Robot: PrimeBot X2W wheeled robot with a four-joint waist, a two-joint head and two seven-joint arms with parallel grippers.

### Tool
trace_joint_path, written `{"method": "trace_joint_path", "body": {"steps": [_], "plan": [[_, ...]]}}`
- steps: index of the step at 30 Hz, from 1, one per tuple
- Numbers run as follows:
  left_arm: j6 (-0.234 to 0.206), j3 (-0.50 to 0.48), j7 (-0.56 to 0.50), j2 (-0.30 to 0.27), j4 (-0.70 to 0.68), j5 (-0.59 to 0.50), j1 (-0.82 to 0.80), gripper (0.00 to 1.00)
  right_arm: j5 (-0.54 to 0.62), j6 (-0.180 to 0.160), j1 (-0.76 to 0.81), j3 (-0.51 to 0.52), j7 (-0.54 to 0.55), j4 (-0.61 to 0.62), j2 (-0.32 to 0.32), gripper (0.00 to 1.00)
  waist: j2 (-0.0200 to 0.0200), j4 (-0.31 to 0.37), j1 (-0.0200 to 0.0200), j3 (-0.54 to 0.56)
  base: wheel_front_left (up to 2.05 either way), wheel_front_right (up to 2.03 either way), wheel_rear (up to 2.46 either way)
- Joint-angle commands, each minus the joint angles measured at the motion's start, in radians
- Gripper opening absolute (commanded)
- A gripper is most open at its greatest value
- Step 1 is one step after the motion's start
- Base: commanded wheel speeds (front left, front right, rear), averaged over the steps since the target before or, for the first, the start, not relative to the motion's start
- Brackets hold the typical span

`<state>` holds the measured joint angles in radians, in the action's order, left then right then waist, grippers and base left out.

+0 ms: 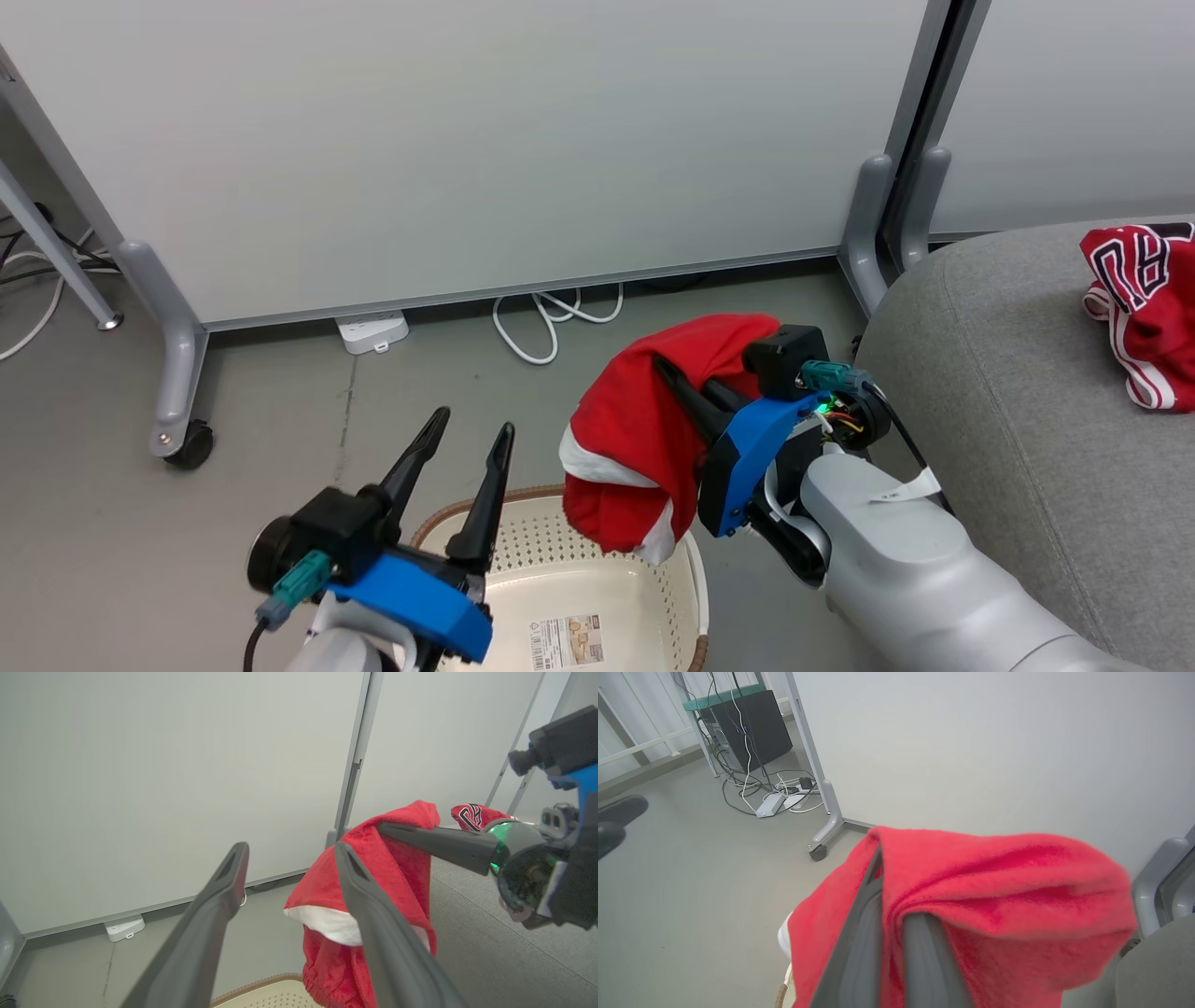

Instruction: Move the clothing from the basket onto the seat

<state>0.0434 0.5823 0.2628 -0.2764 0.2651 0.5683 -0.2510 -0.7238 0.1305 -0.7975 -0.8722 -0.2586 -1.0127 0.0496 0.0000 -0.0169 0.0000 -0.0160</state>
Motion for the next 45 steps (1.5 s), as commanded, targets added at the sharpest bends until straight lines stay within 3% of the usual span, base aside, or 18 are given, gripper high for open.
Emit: {"method": "trace_joint_path", "body": {"steps": [1,9,20,34,45], "plan": [[0.008,-0.032,0.003,0.006,-0.016,-0.027,0.038,1.00,0.006,0.000,-0.021,0.007,-0.007,-0.002,0.001,0.00,0.0000,-0.004,0.0000,-0.001,0.00,0.00,0.00],[0.052,-0.216,0.003,0.069,-0.055,-0.140,0.191,1.00,0.034,0.000,-0.010,0.048,-0.008,0.016,0.001,0.00,0.0000,-0.014,0.0000,0.002,0.00,0.00,0.00],[0.085,-0.303,0.003,0.132,-0.044,-0.214,0.229,1.00,0.064,0.000,0.016,0.077,-0.008,0.037,0.001,0.00,0.0000,0.018,0.0000,-0.003,0.00,0.00,0.00],[0.090,-0.317,0.003,0.150,-0.058,-0.231,0.210,1.00,0.106,0.000,-0.009,0.122,-0.008,0.046,0.001,0.00,0.0000,0.276,0.0000,-0.043,0.00,0.00,0.00],[0.090,-0.314,0.003,0.128,-0.054,-0.231,0.185,1.00,0.135,0.000,0.014,0.175,-0.008,0.068,0.001,0.00,0.0000,0.451,0.0000,-0.076,0.00,0.00,0.00]]}}
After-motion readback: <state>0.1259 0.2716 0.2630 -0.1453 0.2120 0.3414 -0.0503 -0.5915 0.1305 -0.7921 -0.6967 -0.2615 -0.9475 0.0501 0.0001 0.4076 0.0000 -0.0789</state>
